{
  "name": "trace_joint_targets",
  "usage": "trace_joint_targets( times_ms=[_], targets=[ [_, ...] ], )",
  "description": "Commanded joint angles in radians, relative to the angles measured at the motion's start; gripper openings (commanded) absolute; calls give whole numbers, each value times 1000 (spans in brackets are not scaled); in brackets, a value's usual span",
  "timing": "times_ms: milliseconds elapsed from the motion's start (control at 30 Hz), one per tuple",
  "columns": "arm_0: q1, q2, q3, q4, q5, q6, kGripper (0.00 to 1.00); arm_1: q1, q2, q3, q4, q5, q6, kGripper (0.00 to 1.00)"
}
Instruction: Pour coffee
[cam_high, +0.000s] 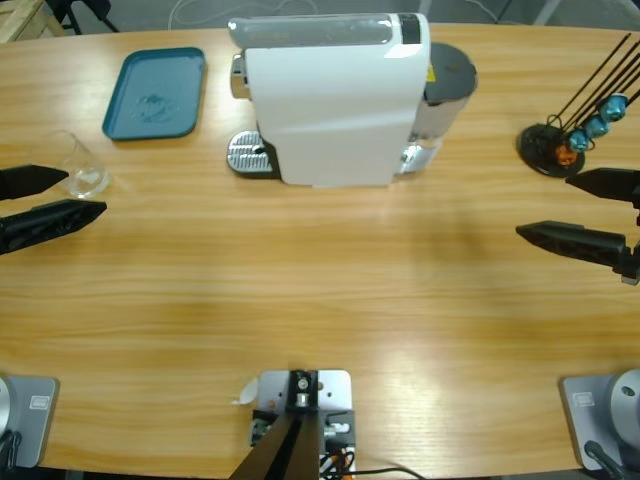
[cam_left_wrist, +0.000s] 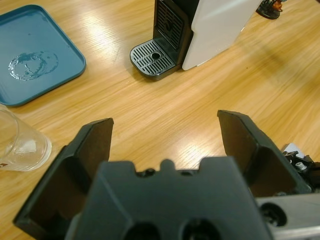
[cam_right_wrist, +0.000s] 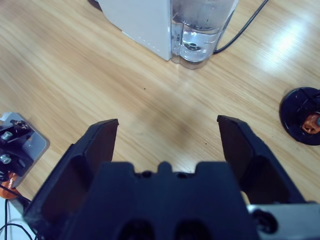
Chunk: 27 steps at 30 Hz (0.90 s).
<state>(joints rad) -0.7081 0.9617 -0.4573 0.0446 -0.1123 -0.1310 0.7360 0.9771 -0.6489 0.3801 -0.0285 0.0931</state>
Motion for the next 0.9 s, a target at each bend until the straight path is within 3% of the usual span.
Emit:
trace_joint_targets(
  times_ms=[33,200,333,433,533,700,900],
  targets=[
    [-8,26,9,-9,14,-21,899,11,2,30,-12,-16,-1,853],
    [-7,28,-10,-5,10,-40,899,11,5,29,-11,-16,0,853],
    [-5,61,-122,35,-70,-176,894,11,5,28,-10,-17,-1,853],
    [84,163,-231,20,-276,-315,868,11,-2,29,-10,-17,-1,853],
    [155,252,-287,-65,-396,-444,820,11,-5,29,-10,-17,-1,853],
    [268,324,-289,-201,-464,-677,761,11,-15,32,-10,-17,0,853],
    [289,435,-333,-273,-549,-815,729,11,-21,32,-10,-19,-1,853]
  ],
)
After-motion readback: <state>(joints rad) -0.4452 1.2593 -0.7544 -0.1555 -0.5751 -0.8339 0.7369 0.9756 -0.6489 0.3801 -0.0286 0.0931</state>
